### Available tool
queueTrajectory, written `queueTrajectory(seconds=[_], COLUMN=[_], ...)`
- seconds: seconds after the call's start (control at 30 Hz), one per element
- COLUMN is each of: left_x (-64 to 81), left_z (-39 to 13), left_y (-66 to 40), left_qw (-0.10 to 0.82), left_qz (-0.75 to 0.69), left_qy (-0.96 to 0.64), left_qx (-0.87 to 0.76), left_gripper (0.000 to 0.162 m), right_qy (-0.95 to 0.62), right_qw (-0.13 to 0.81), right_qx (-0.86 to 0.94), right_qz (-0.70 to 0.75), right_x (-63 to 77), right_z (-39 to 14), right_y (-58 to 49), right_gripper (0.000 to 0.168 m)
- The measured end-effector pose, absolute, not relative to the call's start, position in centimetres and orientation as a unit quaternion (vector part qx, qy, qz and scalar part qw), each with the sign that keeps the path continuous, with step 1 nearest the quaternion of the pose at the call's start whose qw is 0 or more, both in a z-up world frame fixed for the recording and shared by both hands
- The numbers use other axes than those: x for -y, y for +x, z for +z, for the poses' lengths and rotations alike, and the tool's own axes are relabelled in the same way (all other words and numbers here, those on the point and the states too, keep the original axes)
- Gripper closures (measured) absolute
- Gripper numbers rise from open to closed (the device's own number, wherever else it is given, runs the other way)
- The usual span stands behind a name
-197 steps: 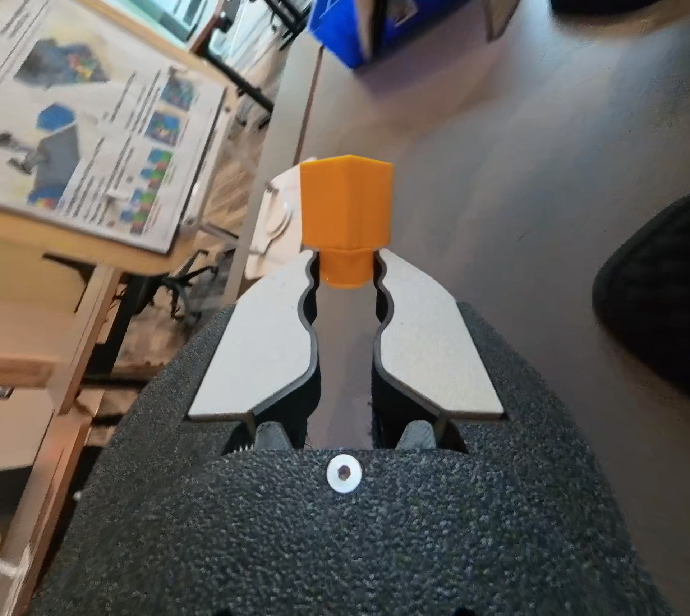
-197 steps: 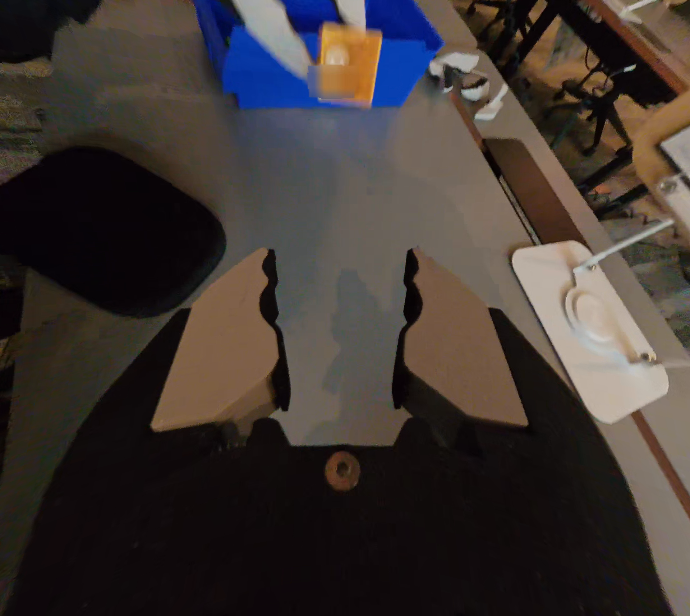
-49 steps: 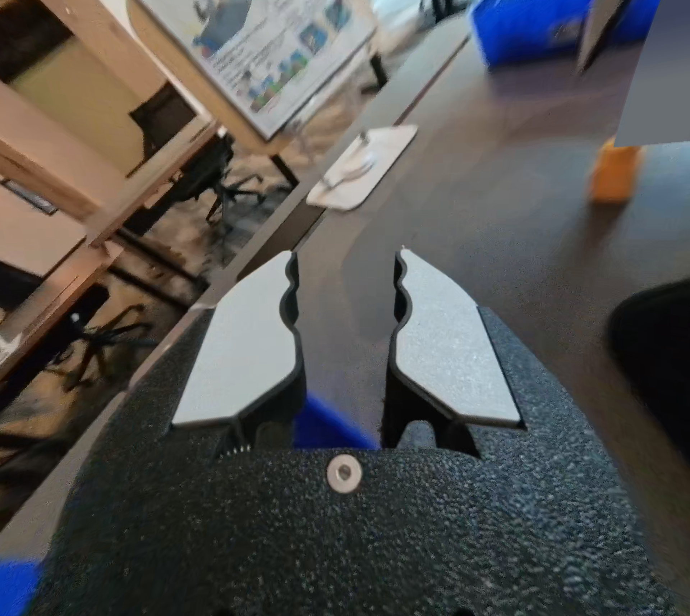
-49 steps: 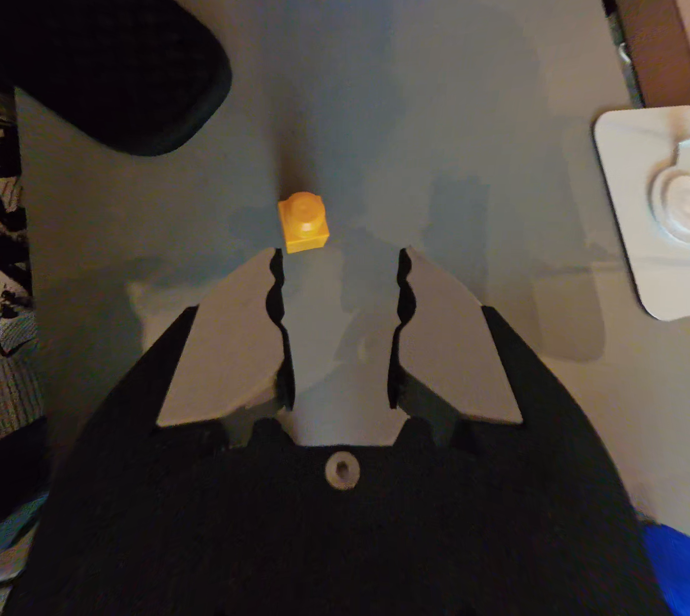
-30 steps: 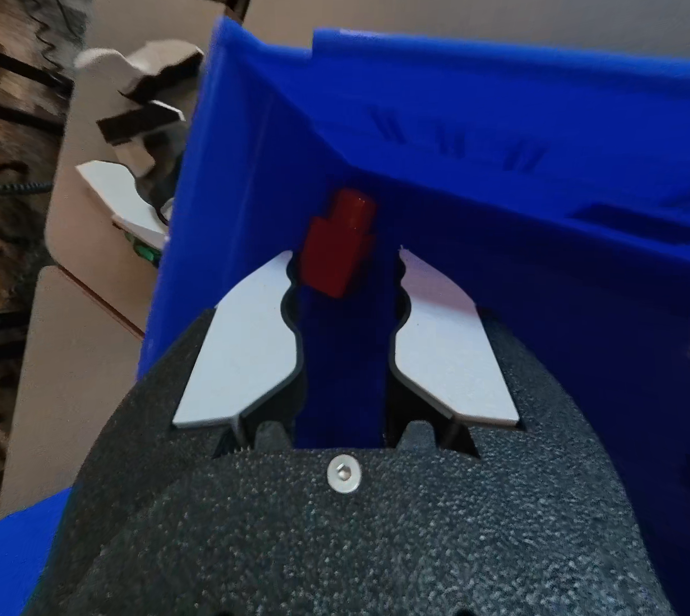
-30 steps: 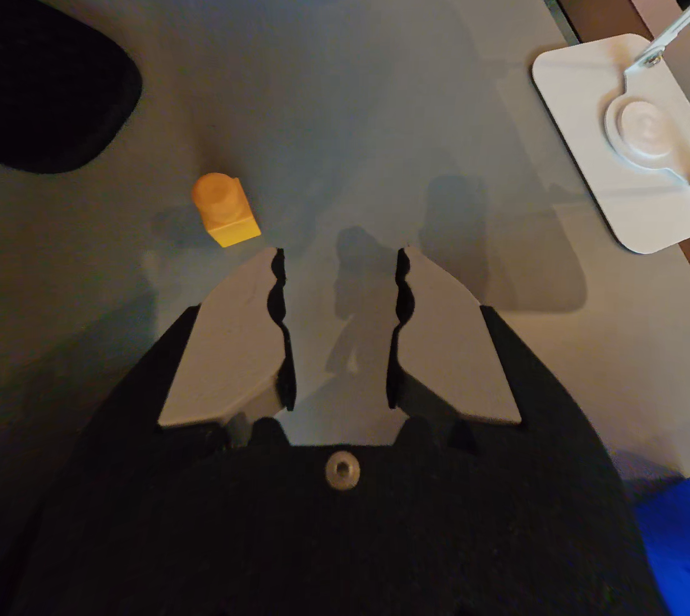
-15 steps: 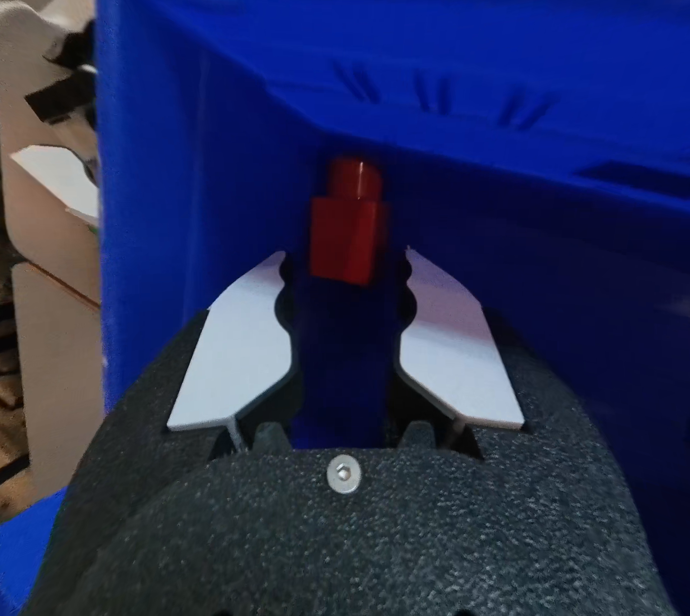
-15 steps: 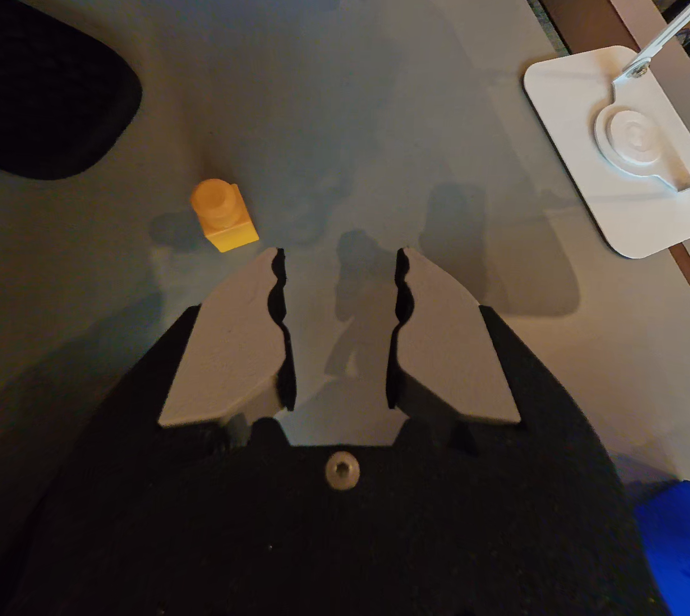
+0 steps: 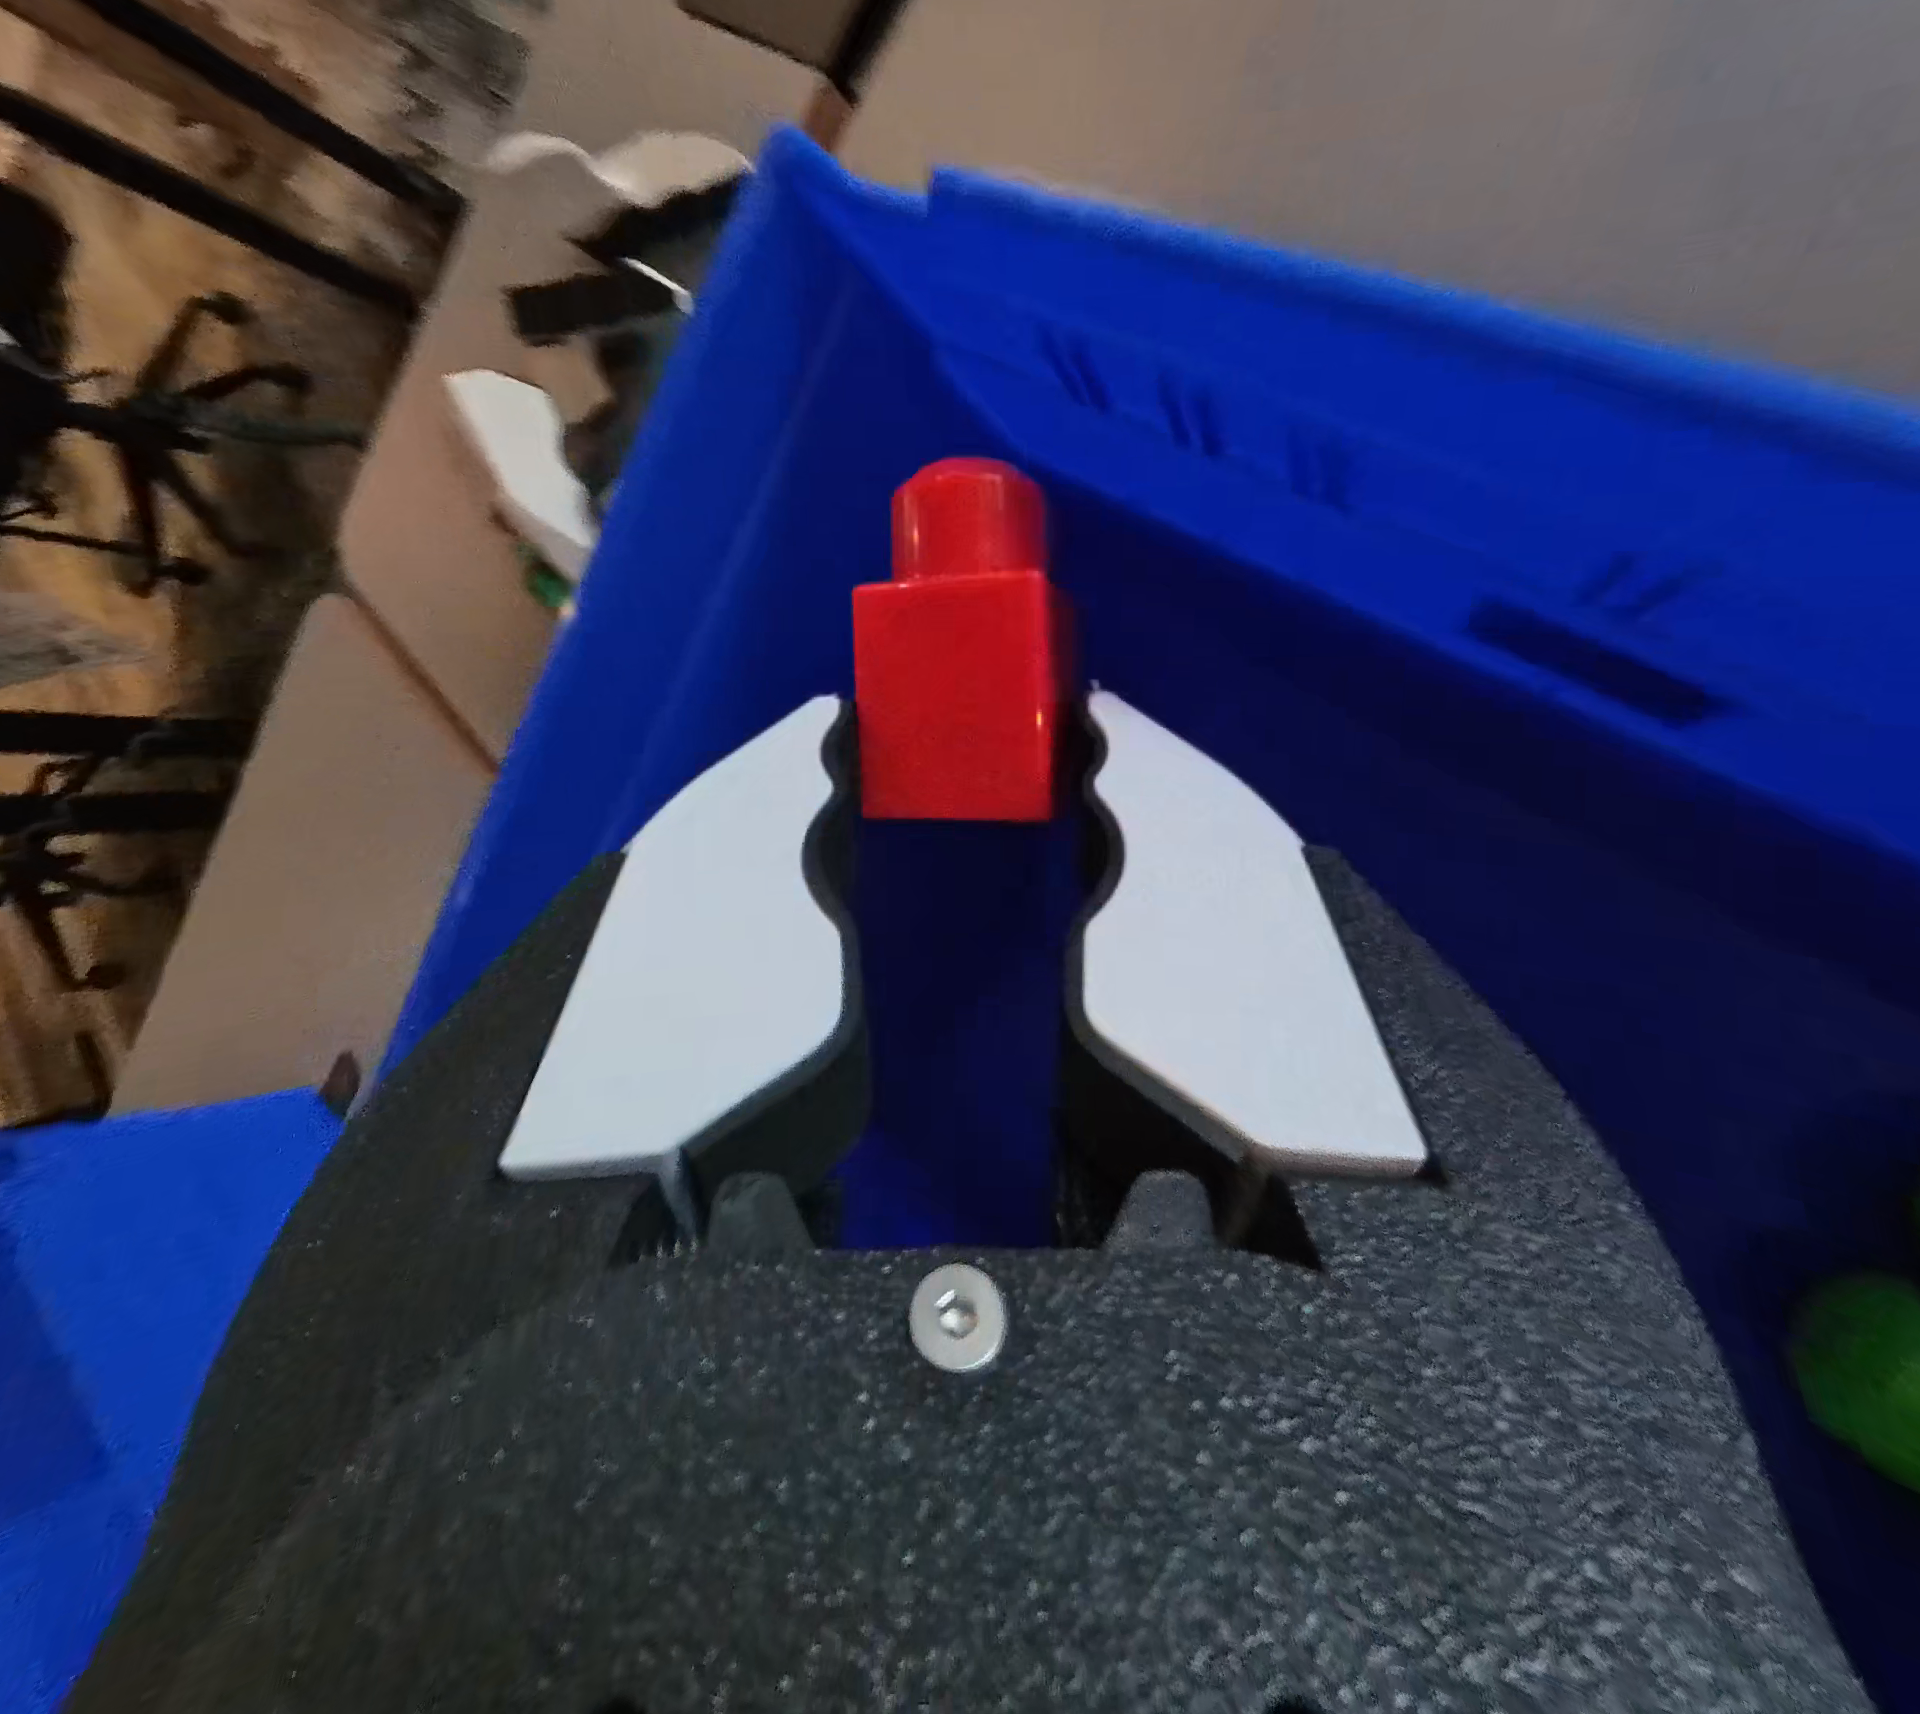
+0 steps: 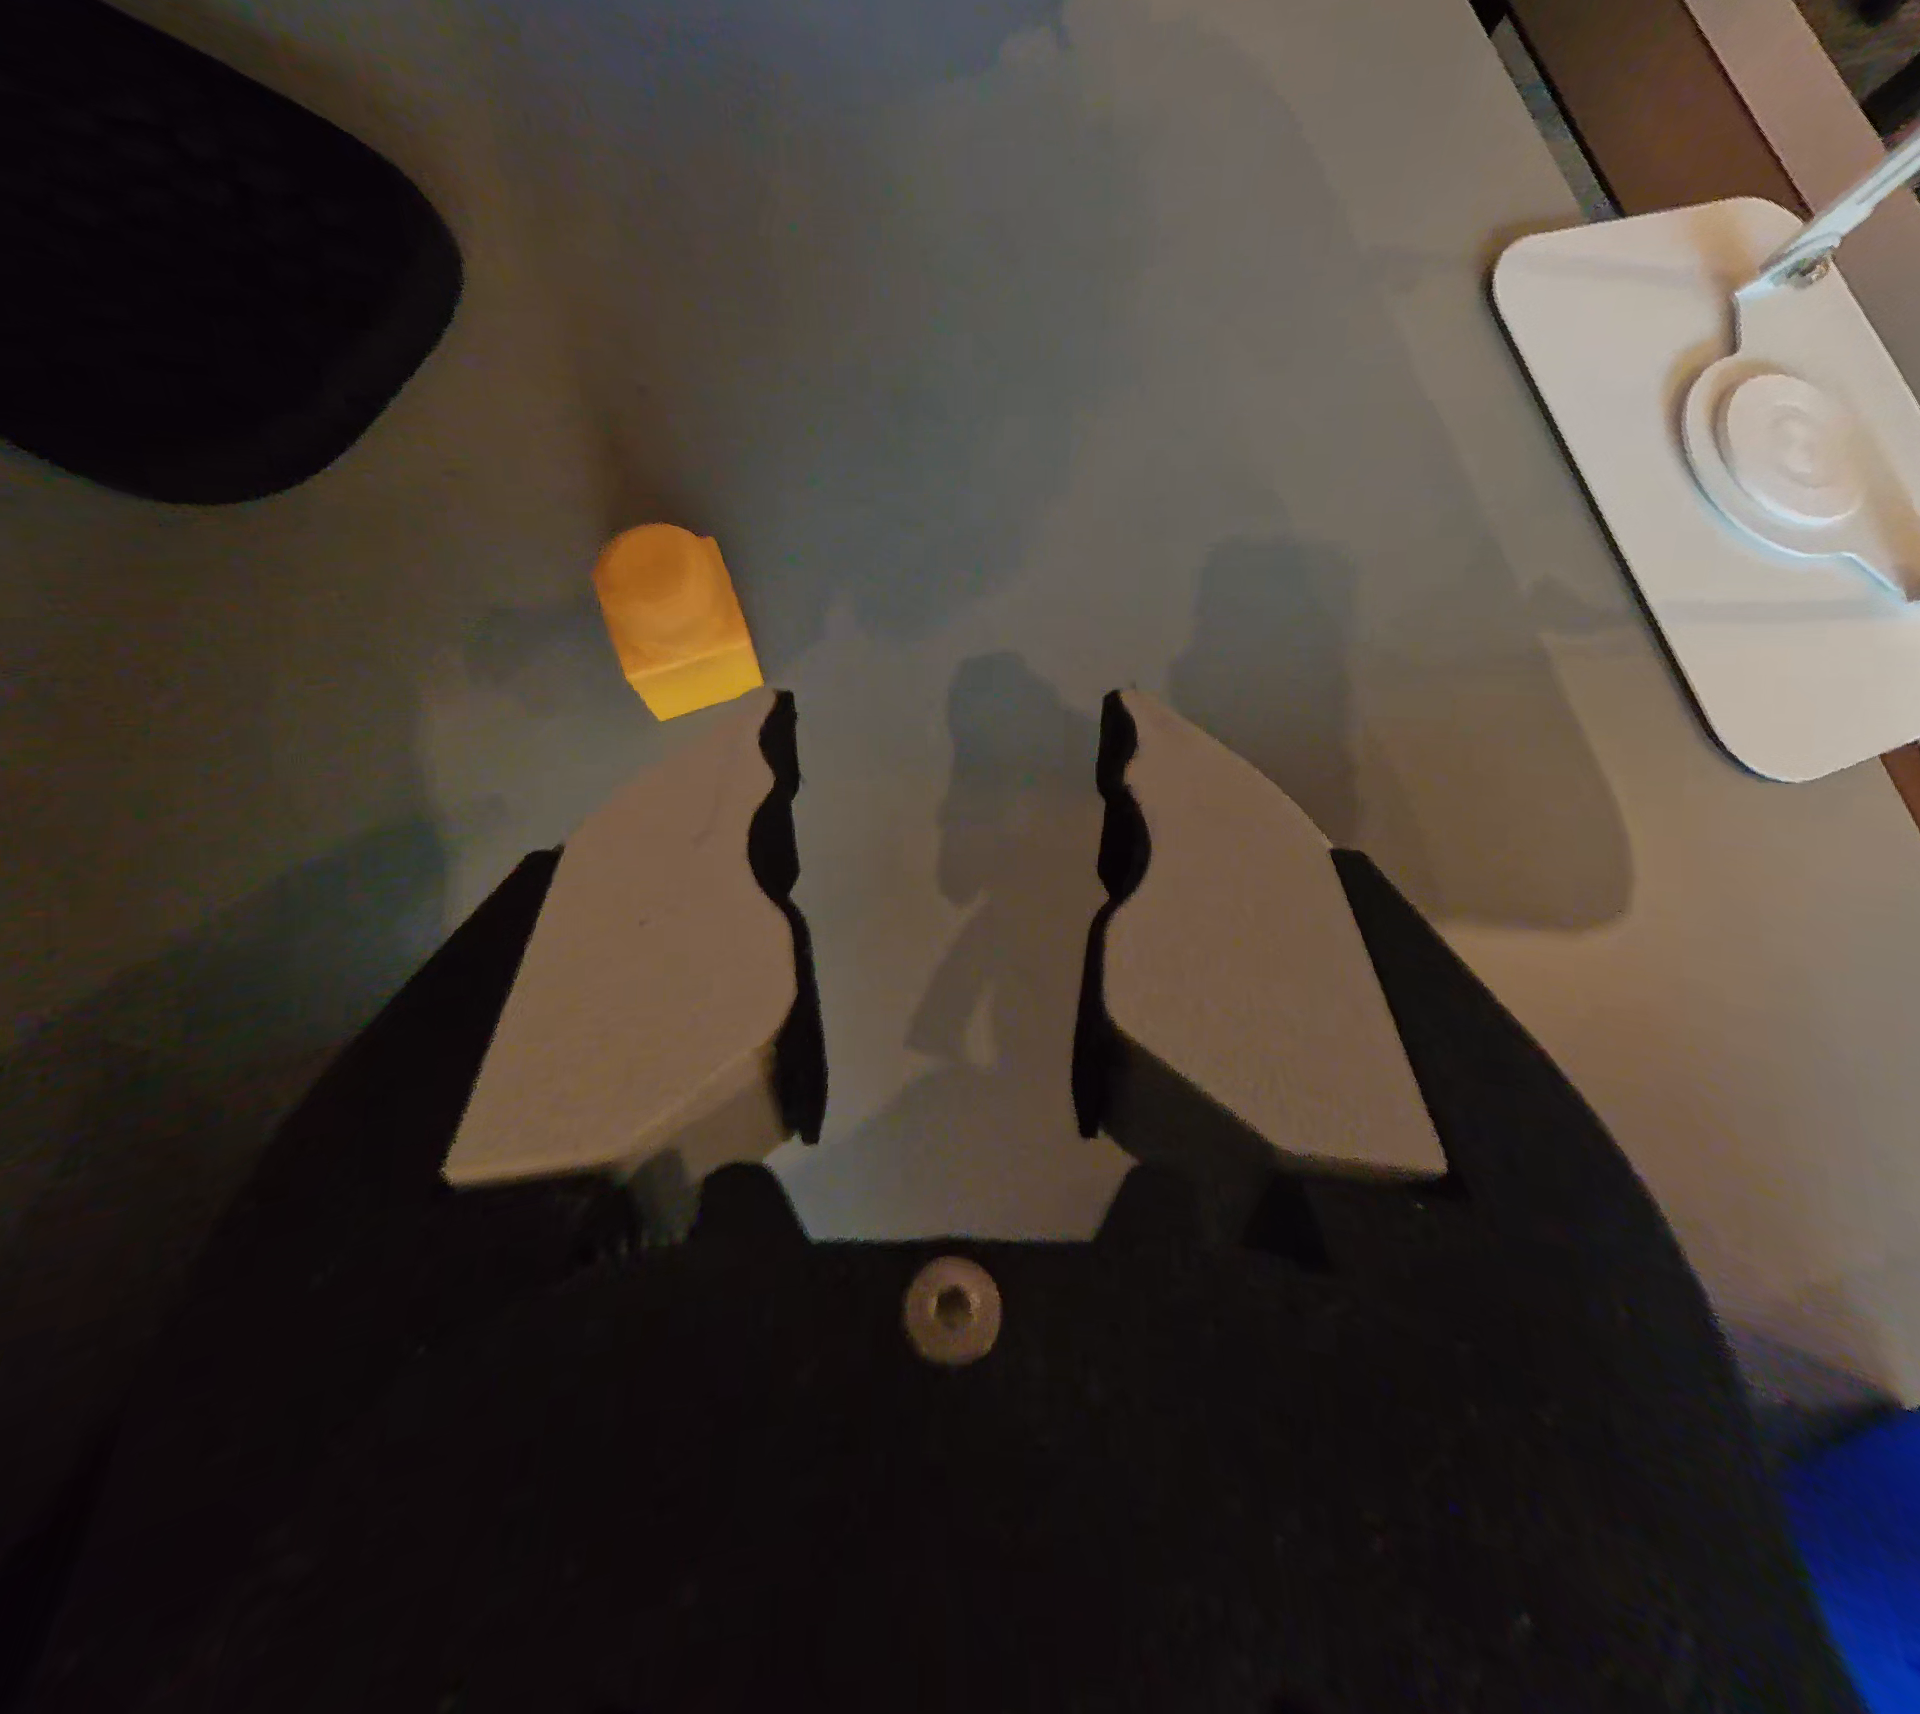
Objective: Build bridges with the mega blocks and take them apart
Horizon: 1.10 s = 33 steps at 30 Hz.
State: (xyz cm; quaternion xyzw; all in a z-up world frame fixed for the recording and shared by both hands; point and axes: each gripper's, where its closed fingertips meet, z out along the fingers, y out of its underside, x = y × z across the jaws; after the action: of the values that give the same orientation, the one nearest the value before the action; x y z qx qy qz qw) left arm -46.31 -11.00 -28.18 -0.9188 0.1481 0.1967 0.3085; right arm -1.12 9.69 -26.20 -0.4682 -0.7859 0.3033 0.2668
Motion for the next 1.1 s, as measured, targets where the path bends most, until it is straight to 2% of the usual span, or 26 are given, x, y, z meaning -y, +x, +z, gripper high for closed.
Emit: queueTrajectory(seconds=[0.1, 0.23, 0.43, 0.73, 1.1], left_x=[11.9, 12.6, 12.1, 8.9, 6.5], left_z=[-23.9, -18.9, -16.2, -19.3, -20.9], left_y=[-44.0, -37.4, -24.5, -8.6, -0.7], left_qw=[0.388, 0.511, 0.633, 0.673, 0.679], left_qz=[0.23, 0.204, 0.106, -0.009, -0.072], left_qy=[-0.887, -0.834, -0.766, -0.733, -0.712], left_qx=[-0.1, -0.046, -0.037, -0.097, -0.162], left_gripper=[0.123, 0.123, 0.124, 0.124, 0.124], right_qy=[-0.454, -0.429, -0.384, -0.299, -0.254], right_qw=[0.272, 0.282, 0.299, 0.285, 0.249], right_qx=[0.791, 0.799, 0.813, 0.832, 0.846], right_qz=[0.308, 0.313, 0.32, 0.371, 0.398], right_x=[-8.9, -7.5, -4.9, 1.3, 5.6], right_z=[-25.6, -24.6, -22.7, -20.5, -19.5], right_y=[-1.2, -1.2, -0.7, 0.6, 1.1], right_gripper=[0.113, 0.113, 0.114, 0.114, 0.114])
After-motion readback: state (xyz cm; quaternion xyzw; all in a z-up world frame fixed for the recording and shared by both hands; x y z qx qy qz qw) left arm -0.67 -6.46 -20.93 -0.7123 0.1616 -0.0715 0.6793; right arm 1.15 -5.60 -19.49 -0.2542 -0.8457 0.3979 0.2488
